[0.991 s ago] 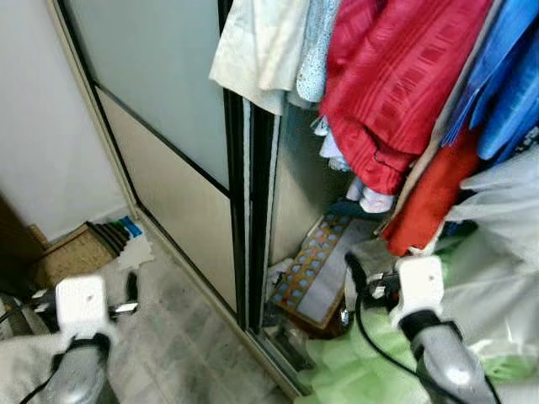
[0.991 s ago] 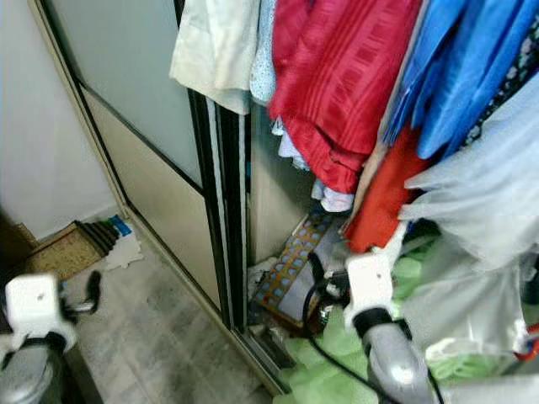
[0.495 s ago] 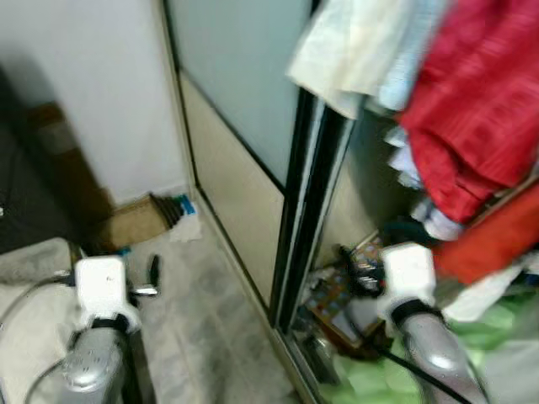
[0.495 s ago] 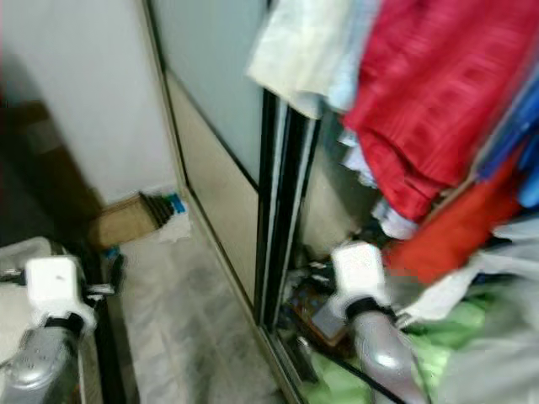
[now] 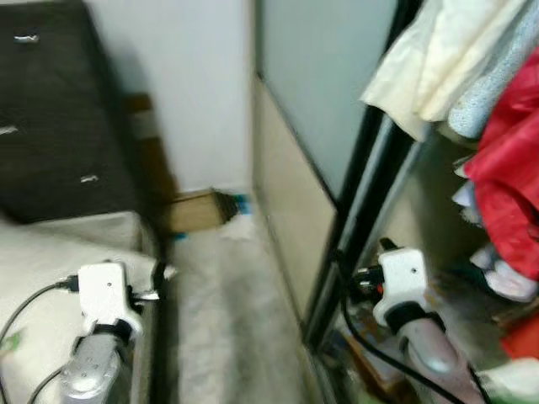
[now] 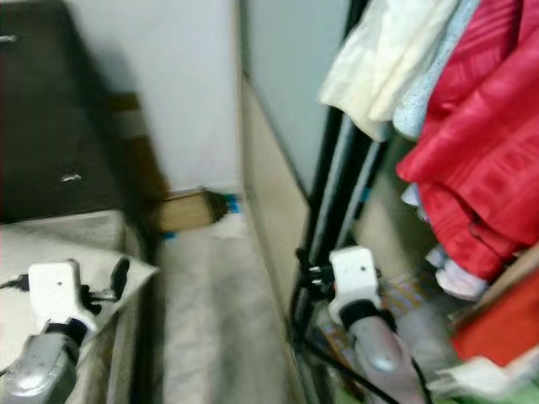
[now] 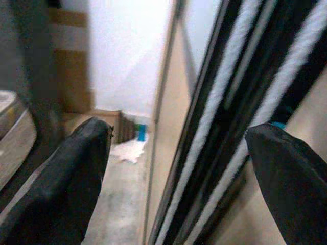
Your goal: Clean up the room
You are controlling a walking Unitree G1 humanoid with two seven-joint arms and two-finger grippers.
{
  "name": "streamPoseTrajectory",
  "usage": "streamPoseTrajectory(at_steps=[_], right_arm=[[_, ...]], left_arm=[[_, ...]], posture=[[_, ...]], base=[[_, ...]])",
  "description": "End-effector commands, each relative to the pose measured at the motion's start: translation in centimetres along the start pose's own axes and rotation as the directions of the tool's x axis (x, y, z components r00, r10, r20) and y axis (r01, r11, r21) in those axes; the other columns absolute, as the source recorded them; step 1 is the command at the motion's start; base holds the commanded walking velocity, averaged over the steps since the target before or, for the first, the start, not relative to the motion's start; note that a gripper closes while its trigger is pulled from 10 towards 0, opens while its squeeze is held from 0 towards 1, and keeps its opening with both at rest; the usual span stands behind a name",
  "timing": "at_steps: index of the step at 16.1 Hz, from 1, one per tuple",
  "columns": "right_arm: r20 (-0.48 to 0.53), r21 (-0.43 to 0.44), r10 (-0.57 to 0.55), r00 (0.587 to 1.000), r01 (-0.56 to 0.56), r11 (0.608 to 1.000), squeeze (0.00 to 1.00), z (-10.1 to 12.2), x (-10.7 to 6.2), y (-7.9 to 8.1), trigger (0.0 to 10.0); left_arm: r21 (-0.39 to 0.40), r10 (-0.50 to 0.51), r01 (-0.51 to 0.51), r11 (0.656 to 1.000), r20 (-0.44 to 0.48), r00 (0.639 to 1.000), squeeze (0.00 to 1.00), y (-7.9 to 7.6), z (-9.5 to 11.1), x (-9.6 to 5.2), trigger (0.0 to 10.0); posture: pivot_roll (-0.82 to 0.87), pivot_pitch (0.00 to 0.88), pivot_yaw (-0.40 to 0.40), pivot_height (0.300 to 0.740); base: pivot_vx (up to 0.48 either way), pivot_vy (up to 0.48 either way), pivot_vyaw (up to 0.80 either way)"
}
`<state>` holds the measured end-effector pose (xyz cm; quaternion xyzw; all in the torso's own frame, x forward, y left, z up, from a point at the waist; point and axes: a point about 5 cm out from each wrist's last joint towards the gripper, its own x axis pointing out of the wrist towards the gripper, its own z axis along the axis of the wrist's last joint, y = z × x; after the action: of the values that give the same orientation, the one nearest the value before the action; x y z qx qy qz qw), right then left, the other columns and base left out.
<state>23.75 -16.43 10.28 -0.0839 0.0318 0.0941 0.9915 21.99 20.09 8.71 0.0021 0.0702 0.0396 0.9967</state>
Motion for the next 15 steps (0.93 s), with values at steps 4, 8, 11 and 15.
streamPoseTrajectory(at_steps=[4, 8, 11, 15], right_arm=[[0.010, -0.032, -0.004, 1.000, 0.005, 0.999, 0.00, 0.4, 0.2, -0.2, 10.0], [0.010, -0.010, 0.015, 1.000, -0.015, 1.000, 0.00, 0.4, 0.2, 0.1, 10.0], [0.009, -0.003, 0.012, 1.000, -0.012, 1.000, 0.00, 0.4, 0.3, 0.1, 10.0], [0.005, 0.004, 0.009, 1.000, -0.009, 1.000, 0.00, 0.2, 0.3, 0.2, 10.0]], left_arm=[[0.052, -0.018, 0.018, 0.998, 0.011, 1.000, 0.00, -0.3, 0.2, 0.5, 10.0], [0.050, -0.027, 0.027, 0.998, 0.013, 1.000, 0.00, -0.5, 0.1, 0.5, 10.0], [0.052, 0.010, -0.010, 0.999, 0.003, 1.000, 0.00, -0.4, 0.0, 0.4, 10.0], [0.058, -0.020, 0.018, 0.998, 0.028, 0.999, 0.00, -1.1, -0.2, -0.1, 10.0]], posture=[[0.06, 0.000, -0.033, 0.740], [0.06, 0.000, -0.040, 0.740], [0.06, 0.000, -0.043, 0.740], [0.06, 0.000, -0.040, 0.740]], base=[[0.000, 0.000, 0.20], [0.000, 0.000, 0.80], [0.000, 0.000, 0.80], [0.000, 0.000, 0.80]])
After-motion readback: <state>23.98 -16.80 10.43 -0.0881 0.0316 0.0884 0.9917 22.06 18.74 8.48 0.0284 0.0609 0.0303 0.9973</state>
